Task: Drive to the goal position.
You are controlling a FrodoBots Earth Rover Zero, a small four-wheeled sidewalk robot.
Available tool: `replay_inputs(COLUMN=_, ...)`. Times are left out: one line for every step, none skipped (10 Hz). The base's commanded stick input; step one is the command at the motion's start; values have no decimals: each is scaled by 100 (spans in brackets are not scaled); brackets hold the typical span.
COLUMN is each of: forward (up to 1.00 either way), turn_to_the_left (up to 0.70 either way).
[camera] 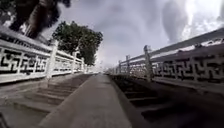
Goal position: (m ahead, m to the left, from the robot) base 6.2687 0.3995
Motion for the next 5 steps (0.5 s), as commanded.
replay_inputs(forward=45, turn_to_the_left=0)
replay_inputs(forward=45, turn_to_the_left=0)
replay_inputs(forward=45, turn_to_the_left=0)
replay_inputs(forward=45, turn_to_the_left=0)
replay_inputs(forward=45, turn_to_the_left=0)
